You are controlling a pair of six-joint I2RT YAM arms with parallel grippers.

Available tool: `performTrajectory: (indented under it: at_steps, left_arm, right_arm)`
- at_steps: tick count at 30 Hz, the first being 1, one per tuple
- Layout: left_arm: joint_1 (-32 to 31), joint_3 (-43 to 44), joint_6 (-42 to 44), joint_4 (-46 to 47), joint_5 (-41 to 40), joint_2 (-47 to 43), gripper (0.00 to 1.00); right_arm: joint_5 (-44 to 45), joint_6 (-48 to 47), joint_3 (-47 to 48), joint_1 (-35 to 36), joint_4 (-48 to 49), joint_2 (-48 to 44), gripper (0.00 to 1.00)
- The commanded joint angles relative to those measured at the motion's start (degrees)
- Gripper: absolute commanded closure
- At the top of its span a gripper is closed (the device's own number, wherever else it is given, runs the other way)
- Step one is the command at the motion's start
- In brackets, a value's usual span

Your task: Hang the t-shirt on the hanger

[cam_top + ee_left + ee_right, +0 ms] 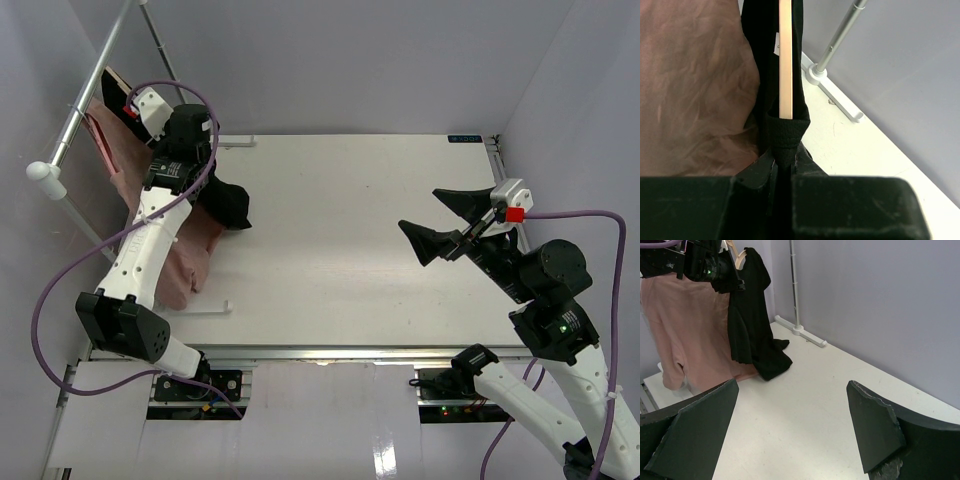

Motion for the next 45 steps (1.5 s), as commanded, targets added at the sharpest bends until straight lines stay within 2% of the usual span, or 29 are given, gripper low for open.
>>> performTrajectory:
  at_steps: [1, 13, 21, 42, 43, 45]
  left_arm:
    - [0.86, 1.31, 0.18, 1.85, -0.51, -1.13, 1.0]
    - [0.86, 6.5, 1.53, 2.03, 0.06, -3.0, 1.0]
    - [0.95, 7.99, 2.86, 2.01, -2.7, -2.53, 1.0]
    - [1.83, 4.03, 0.83, 1.58, 0.39, -0.08, 0.99]
    - [1.83, 3.73, 0.53, 1.8, 1.3, -0.23, 0.79]
    - [1.89, 2.66, 0.55, 2.89, 3.26, -0.77, 0.48]
  right_arm:
    - [-0.41, -0.63, -0.32, 0.05, 1.22, -0.56, 0.04]
    - [-0.59, -0.7, 0.12, 0.05, 1.38, 0.04, 0.04]
    - [-0.85, -0.7, 0.06, 0.05, 1.29, -0.03, 0.04]
    - [-1.29, -0.79, -0.38, 0.14, 1.11, -1.44, 0.04]
    - [-1.29, -0.71, -0.38, 0.14, 1.11, -1.44, 0.04]
    - [-1.17, -0.67, -0.33, 0.14, 1.03, -1.35, 0.04]
